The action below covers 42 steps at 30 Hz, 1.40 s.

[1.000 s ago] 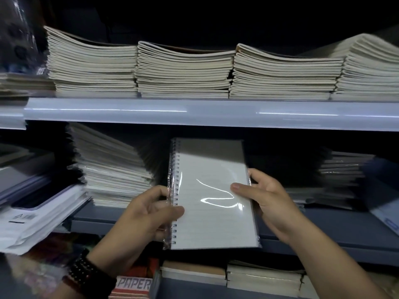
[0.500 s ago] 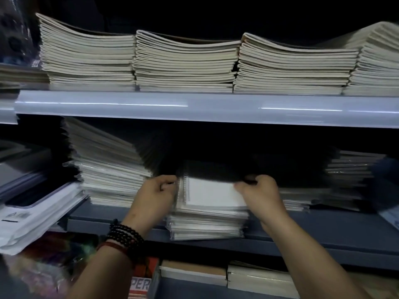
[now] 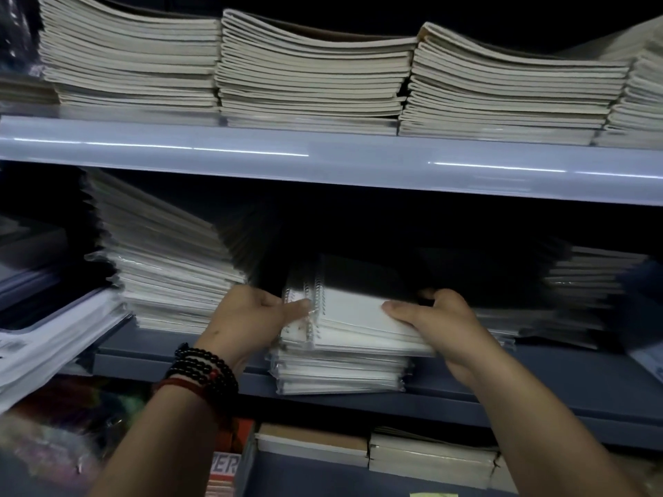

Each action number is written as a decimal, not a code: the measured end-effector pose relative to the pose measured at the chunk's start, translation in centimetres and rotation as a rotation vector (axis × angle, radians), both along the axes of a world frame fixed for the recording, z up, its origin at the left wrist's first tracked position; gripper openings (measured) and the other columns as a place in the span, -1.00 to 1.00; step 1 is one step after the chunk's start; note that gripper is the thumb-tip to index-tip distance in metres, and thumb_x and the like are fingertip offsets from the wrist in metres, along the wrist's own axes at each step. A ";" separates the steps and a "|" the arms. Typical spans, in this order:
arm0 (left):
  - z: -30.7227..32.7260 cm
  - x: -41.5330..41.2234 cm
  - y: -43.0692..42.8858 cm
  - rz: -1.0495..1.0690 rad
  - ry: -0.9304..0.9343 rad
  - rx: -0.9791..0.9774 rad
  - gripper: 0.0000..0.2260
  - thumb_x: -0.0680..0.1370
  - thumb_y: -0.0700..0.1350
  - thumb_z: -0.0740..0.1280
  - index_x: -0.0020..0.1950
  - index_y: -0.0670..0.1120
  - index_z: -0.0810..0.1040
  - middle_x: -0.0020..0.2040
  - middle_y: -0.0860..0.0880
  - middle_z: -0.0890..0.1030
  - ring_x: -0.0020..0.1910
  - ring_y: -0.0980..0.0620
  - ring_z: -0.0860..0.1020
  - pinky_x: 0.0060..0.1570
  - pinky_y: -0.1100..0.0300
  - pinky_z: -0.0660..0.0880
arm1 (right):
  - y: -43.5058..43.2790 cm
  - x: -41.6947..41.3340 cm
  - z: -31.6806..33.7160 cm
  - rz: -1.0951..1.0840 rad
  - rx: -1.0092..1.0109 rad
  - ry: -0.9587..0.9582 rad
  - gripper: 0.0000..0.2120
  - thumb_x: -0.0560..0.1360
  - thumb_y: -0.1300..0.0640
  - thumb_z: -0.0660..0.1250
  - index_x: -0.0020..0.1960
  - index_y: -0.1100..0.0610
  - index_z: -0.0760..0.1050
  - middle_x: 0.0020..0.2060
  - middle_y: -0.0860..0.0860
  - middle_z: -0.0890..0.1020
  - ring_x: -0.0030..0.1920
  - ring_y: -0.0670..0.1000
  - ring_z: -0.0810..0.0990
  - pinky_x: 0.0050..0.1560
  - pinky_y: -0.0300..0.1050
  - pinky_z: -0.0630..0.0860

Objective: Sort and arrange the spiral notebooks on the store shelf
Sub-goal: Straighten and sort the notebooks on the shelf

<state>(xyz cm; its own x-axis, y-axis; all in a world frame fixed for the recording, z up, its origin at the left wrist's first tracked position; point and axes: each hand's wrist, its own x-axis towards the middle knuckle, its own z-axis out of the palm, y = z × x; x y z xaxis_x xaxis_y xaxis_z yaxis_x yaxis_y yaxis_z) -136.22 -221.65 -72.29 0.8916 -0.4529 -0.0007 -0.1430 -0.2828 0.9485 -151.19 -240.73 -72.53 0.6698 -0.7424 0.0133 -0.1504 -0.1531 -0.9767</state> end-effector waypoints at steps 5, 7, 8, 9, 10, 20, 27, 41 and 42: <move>1.0 -0.7 -0.5 0.127 -0.075 -0.106 -0.88 0.55 -0.13 0.46 -0.12 -0.18 0.67 -0.28 0.05 0.63 -0.18 0.08 0.59 0.00 0.15 0.47 | 0.4 0.5 -0.2 -0.012 0.088 -0.062 -0.54 0.41 0.12 0.57 0.16 0.11 0.38 -0.01 -0.06 0.56 0.13 0.00 0.55 0.20 -0.08 0.46; 2.2 -1.0 -0.4 0.187 -0.146 -0.194 -0.91 0.55 -0.10 0.44 -0.10 -0.10 0.65 -0.21 0.00 0.66 -0.17 0.05 0.61 -0.12 0.16 0.47 | 0.4 0.7 -0.2 -0.017 0.157 -0.087 -0.52 0.37 0.09 0.60 0.11 0.17 0.40 0.11 0.06 0.60 0.16 0.09 0.59 0.31 0.07 0.49; 2.8 -1.1 -0.2 0.218 -0.209 -0.220 -0.90 0.55 -0.08 0.44 -0.08 -0.11 0.65 -0.24 -0.01 0.66 -0.23 0.05 0.60 -0.19 0.17 0.46 | 0.4 0.8 0.0 -0.016 0.181 -0.091 -0.55 0.37 0.07 0.61 0.00 0.12 0.37 0.14 0.10 0.58 0.18 0.11 0.59 0.33 0.12 0.49; 3.4 -1.3 0.1 0.249 -0.278 -0.234 -0.89 0.54 -0.08 0.44 -0.07 -0.11 0.64 -0.27 0.00 0.64 -0.28 0.06 0.58 -0.23 0.18 0.45 | 0.4 0.8 0.0 -0.004 0.194 -0.096 -0.55 0.37 0.06 0.60 -0.07 0.08 0.32 0.16 0.11 0.56 0.19 0.12 0.58 0.33 0.14 0.48; 3.8 -1.4 0.4 0.278 -0.342 -0.247 -0.90 0.54 -0.07 0.43 -0.07 -0.10 0.63 -0.27 0.02 0.64 -0.29 0.07 0.58 -0.24 0.19 0.45 | 0.4 0.9 0.1 0.007 0.195 -0.096 -0.55 0.38 0.06 0.60 -0.08 0.08 0.30 0.18 0.12 0.55 0.20 0.12 0.57 0.34 0.15 0.48; 5.9 -1.6 5.2 0.506 -0.559 -0.308 -0.81 0.55 -0.02 0.39 0.11 -0.06 0.64 -0.06 0.07 0.66 -0.16 0.16 0.56 -0.13 0.30 0.40 | 1.2 0.9 -0.2 0.014 -0.178 0.101 -0.28 0.48 -0.03 0.50 0.49 0.24 0.29 0.36 0.05 0.45 0.32 0.03 0.43 0.20 -0.14 0.35; 4.5 -1.7 5.8 0.313 -0.159 -0.734 -0.82 0.55 -0.12 0.41 -0.01 -0.25 0.64 -0.16 -0.12 0.65 -0.14 -0.01 0.62 -0.04 -0.02 0.61 | 2.2 0.2 0.6 -0.036 -0.593 0.375 -0.50 0.56 -0.11 0.34 0.39 0.14 0.42 0.28 0.12 0.42 0.21 0.13 0.49 0.12 -0.05 0.49; 0.0 -5.4 2.1 -0.104 0.073 -0.457 -0.84 0.54 -0.22 0.43 0.12 -0.15 0.63 0.00 -0.14 0.73 -0.06 -0.11 0.71 -0.03 -0.07 0.64 | 2.6 -0.6 1.5 0.002 0.167 -0.275 -0.52 0.46 0.15 0.50 0.30 0.28 0.47 -0.01 0.07 0.74 0.03 0.09 0.71 0.23 0.19 0.57; 0.1 -5.5 2.1 -0.105 0.056 -0.435 -0.82 0.52 -0.18 0.47 0.11 -0.12 0.64 0.00 -0.14 0.73 0.00 -0.18 0.70 0.07 -0.19 0.61 | 2.4 -0.9 1.6 0.005 0.172 -0.291 -0.57 0.47 0.19 0.49 0.28 0.29 0.48 -0.03 0.09 0.74 0.02 0.11 0.71 0.23 0.20 0.57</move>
<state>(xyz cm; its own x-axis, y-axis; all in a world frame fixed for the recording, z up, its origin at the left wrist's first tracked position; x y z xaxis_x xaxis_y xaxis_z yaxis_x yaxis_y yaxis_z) -141.68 -219.58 -72.22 0.8448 -0.5096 0.1630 -0.0950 0.1569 0.9830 -152.09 -238.36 -70.96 0.6603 -0.7469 0.0791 0.1387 0.0178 -0.9902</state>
